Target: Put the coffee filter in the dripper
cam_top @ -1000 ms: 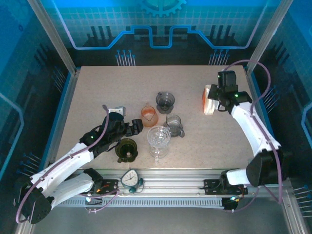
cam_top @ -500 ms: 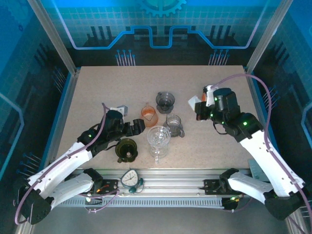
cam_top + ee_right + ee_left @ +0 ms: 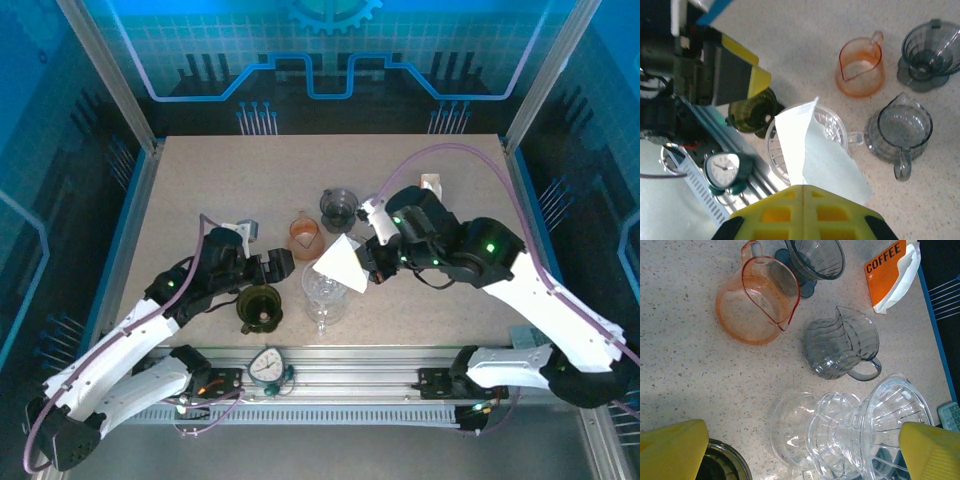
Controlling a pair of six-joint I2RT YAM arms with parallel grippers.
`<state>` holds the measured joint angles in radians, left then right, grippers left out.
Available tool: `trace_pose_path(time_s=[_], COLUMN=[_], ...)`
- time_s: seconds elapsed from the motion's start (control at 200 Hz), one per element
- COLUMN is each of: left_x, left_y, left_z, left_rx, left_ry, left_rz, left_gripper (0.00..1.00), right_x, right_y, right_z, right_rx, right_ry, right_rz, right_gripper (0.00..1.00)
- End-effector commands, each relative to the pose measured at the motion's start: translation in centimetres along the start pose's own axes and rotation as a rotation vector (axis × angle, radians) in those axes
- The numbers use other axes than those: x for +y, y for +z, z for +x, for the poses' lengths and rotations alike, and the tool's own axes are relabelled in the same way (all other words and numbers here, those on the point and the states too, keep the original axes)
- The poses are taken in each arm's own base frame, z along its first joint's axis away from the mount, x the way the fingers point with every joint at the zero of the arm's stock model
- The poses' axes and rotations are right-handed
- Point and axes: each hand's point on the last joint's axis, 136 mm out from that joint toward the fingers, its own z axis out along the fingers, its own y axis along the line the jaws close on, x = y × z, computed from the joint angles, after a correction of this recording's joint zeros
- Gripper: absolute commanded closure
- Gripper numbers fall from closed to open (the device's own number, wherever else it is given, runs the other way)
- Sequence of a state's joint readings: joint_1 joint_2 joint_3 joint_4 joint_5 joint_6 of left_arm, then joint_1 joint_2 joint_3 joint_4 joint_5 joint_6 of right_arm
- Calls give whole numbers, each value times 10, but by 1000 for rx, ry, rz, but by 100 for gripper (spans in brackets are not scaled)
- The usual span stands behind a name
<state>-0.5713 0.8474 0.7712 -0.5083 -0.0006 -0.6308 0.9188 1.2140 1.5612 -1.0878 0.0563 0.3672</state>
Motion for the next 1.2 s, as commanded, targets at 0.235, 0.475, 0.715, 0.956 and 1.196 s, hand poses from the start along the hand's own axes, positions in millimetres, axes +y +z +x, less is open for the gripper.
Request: trace_pose_path(time_s=[0.235, 0.475, 0.715, 0.956, 1.196], left_x=[-7, -10, -9, -8, -9], left_y=[-13, -14, -10, -8, -6], left_z=[-4, -4, -3, -1, 0], left_rx=[-16, -18, -16, -11, -9], left_ry=[-20, -16, -19, -27, -35], left_rz=[36, 57, 62, 62, 69], left_gripper=[1, 1, 1, 1, 1], right_x=[6, 17, 29, 33, 31], right_y=[26, 56, 83, 106, 124], right_z=[6, 4, 7, 12, 22], right_rx=[226, 302, 351, 378, 383], right_ry=[-99, -119, -134, -136, -118], right_rz=[78, 58, 27, 16, 12], right_gripper=[100, 100, 100, 100, 92])
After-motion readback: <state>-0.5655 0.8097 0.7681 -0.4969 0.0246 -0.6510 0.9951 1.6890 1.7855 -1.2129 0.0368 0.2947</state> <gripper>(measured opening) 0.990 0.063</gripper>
